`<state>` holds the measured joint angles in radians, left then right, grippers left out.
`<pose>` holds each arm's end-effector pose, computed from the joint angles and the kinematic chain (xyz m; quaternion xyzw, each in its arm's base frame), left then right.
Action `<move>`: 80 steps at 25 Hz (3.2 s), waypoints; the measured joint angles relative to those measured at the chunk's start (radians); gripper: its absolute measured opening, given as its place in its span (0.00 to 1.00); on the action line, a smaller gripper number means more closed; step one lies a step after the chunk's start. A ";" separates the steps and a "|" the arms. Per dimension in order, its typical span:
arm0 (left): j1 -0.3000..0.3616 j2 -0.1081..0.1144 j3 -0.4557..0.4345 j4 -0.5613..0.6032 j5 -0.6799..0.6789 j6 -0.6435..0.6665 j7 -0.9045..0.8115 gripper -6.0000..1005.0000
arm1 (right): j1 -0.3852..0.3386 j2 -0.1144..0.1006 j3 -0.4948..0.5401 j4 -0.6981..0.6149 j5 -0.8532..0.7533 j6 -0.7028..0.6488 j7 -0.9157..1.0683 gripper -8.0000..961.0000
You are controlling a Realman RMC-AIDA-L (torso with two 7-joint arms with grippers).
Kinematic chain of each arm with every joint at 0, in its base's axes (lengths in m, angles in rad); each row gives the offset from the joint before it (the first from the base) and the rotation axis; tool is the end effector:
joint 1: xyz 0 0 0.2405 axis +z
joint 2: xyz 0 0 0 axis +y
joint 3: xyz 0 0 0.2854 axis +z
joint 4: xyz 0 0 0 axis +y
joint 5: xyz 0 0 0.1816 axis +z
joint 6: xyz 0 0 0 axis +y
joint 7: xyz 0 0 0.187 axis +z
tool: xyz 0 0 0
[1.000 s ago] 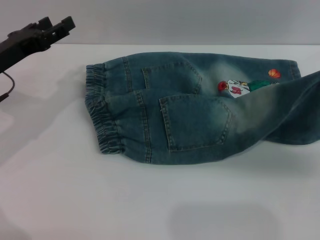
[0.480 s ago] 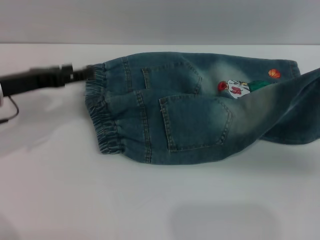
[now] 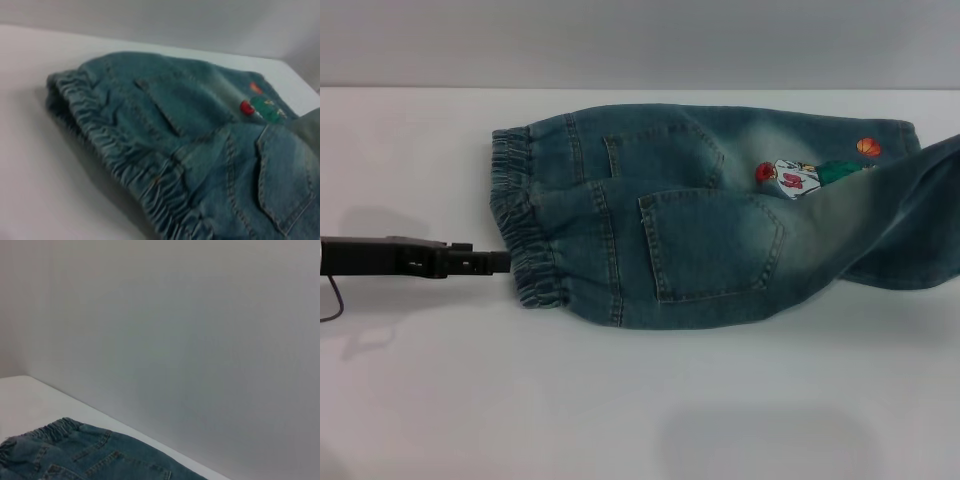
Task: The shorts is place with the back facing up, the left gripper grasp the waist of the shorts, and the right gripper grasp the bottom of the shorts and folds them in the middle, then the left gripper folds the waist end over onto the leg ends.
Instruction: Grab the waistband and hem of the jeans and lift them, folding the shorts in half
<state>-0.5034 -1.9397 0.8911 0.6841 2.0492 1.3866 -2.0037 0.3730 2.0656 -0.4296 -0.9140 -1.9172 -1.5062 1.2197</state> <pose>-0.3115 0.3515 -0.0189 -0.8617 -0.4691 -0.1293 0.1438 0.3102 0.3440 0.0524 -0.8840 0.1612 0.2221 0.3785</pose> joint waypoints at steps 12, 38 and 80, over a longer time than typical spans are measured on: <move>0.004 -0.039 0.000 0.032 0.079 -0.022 -0.050 0.84 | 0.024 -0.002 0.000 0.002 0.000 0.021 -0.004 0.01; -0.056 -0.080 0.006 0.020 0.187 -0.056 -0.126 0.84 | 0.039 -0.001 0.000 0.011 0.006 0.052 -0.029 0.01; -0.118 -0.082 0.027 0.015 0.249 -0.042 -0.341 0.84 | 0.026 0.001 0.000 0.007 0.007 0.040 -0.054 0.01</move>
<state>-0.6209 -2.0216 0.9182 0.6995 2.2987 1.3450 -2.3447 0.3987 2.0663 -0.4295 -0.9071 -1.9098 -1.4660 1.1660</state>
